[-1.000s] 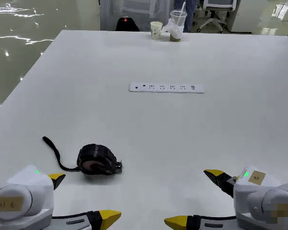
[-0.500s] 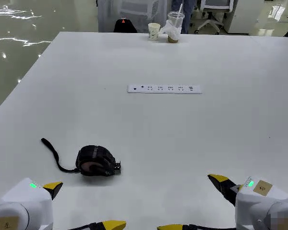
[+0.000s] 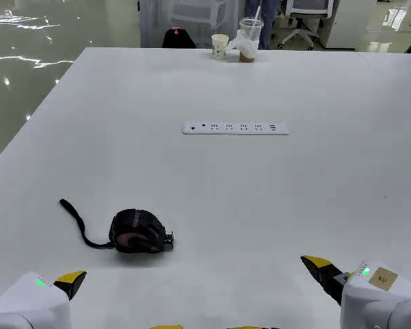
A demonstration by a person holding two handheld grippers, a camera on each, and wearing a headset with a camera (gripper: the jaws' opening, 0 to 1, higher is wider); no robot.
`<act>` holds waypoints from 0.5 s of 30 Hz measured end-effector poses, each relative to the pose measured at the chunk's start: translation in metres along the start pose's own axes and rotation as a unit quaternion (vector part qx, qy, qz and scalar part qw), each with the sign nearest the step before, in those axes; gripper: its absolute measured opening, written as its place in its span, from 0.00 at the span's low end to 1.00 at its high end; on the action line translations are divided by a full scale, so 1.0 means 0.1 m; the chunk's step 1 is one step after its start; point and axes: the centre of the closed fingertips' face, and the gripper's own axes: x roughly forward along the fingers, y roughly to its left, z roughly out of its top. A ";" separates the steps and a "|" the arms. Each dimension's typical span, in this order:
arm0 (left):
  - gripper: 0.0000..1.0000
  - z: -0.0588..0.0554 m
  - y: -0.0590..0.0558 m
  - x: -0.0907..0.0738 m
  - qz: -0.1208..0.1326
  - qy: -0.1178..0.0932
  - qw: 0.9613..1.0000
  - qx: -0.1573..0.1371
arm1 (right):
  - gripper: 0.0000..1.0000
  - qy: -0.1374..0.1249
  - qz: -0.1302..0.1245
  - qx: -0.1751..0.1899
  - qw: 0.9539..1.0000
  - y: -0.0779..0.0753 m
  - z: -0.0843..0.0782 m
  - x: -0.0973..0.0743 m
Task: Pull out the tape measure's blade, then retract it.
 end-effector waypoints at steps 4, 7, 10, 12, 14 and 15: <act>0.99 0.01 -0.01 -0.01 0.001 -0.005 1.000 0.000 | 0.99 -0.006 -0.001 0.001 1.000 0.03 0.01 -0.02; 0.99 0.01 0.00 -0.02 0.003 -0.005 1.000 0.003 | 0.99 -0.006 -0.003 0.001 1.000 0.02 0.01 -0.03; 0.99 0.02 0.01 -0.03 0.006 -0.010 1.000 0.003 | 0.99 -0.006 -0.005 -0.001 1.000 0.01 0.00 -0.05; 0.99 0.04 0.02 -0.04 0.008 -0.013 1.000 0.007 | 0.99 -0.007 -0.007 -0.001 1.000 0.01 0.00 -0.06; 0.99 0.05 0.03 -0.05 0.011 -0.016 1.000 0.014 | 0.99 -0.006 -0.008 -0.002 1.000 0.01 0.00 -0.06; 0.99 0.06 0.04 -0.06 0.014 -0.017 1.000 0.021 | 0.99 -0.006 -0.008 -0.003 1.000 0.00 0.00 -0.07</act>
